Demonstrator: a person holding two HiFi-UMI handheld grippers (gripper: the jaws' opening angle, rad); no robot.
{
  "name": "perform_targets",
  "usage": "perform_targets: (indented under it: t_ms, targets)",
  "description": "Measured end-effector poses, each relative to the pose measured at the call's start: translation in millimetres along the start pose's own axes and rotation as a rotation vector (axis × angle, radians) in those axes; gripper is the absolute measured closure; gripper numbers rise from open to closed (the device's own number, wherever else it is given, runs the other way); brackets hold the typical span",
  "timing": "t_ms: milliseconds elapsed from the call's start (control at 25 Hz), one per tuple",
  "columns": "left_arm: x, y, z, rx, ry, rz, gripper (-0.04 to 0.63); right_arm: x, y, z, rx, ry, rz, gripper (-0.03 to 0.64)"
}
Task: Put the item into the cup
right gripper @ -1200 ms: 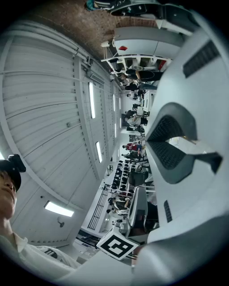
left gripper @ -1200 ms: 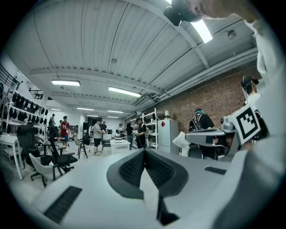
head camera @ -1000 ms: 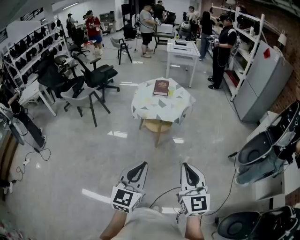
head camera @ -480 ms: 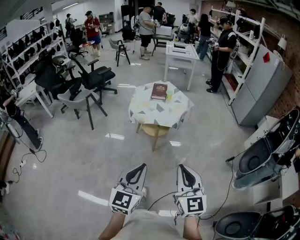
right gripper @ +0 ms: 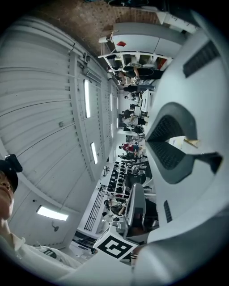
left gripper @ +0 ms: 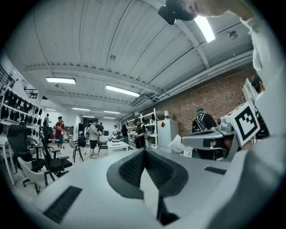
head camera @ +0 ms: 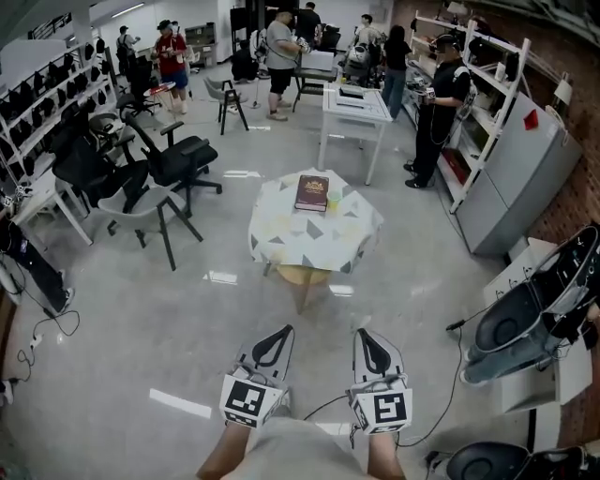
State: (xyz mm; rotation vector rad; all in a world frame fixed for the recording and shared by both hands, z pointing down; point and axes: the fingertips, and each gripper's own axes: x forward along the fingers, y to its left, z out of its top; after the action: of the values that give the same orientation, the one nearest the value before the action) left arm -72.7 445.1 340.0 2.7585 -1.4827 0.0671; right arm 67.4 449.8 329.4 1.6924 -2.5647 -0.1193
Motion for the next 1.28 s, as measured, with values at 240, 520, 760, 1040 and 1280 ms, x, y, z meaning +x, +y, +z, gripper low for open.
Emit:
perform_targets:
  t_ms: [240, 520, 760, 1040, 1280]
  targets:
    - [32.6, 38.4, -3.4, -0.009, 0.017, -0.024, 0.583, 45.9, -8.4, 3.5, 0.002, 0.006, -0.023, 0.614]
    - [65.0, 77.2, 0.4, -0.009, -0.001, -0.054, 0.583, 93.6, -8.0, -0.3, 0.005, 0.016, -0.047, 0.614]
    - [81.8, 106.7, -17.5, -0.037, 0.022, -0.071, 0.583, 122.8, -4.0, -11.2, 0.007, 0.029, -0.075, 0.614]
    - [86.4, 129.3, -17.8, -0.051, 0.028, -0.053, 0.583, 140.0, -1.5, -9.3, 0.005, 0.038, -0.089, 0.614]
    - [92.2, 139.9, -15.9, -0.068, 0.012, -0.041, 0.583, 152.9, -1.6, -8.6, -0.005, 0.037, -0.076, 0.614]
